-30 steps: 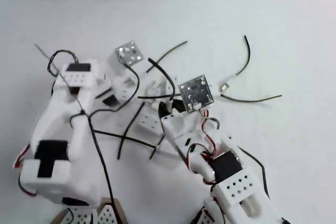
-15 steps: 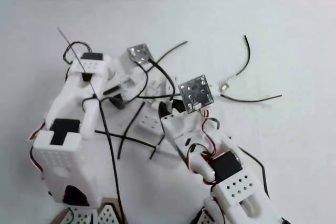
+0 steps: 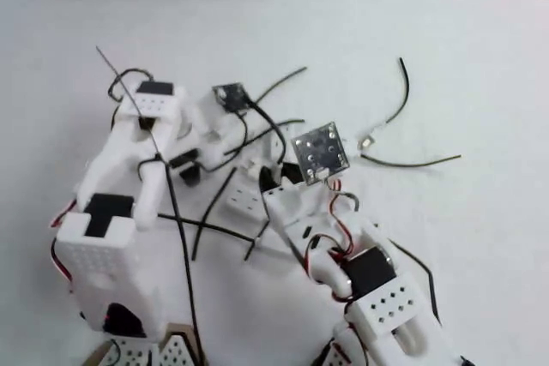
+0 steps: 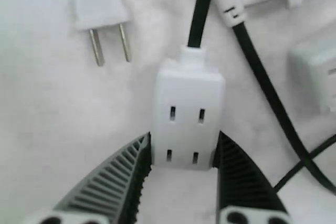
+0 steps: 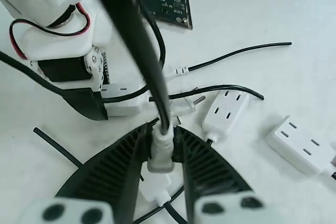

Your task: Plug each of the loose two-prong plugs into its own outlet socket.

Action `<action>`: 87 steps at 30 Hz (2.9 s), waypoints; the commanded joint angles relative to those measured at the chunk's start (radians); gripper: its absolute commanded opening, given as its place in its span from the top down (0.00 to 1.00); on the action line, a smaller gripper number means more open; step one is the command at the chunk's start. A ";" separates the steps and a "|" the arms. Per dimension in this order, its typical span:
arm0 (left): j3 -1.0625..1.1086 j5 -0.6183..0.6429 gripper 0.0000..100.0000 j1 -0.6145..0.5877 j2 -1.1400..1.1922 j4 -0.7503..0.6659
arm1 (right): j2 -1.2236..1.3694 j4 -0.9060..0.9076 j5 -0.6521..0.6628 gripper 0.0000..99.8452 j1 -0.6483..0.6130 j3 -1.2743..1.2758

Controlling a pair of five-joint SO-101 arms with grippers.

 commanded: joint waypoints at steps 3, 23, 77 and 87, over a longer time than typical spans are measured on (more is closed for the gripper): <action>-0.135 0.258 0.80 0.021 -0.012 0.109 | -0.010 -0.021 -0.005 0.98 0.012 -0.003; -0.437 0.315 0.80 -0.137 -0.182 0.387 | -0.010 -0.015 -0.011 0.98 -0.002 -0.003; 1.252 0.620 0.97 -0.496 -1.693 -0.364 | 1.182 -0.662 -0.005 0.98 -0.217 -0.506; 1.254 0.620 0.97 -0.496 -1.693 -0.362 | 1.265 -0.662 -0.003 0.98 -0.214 -0.551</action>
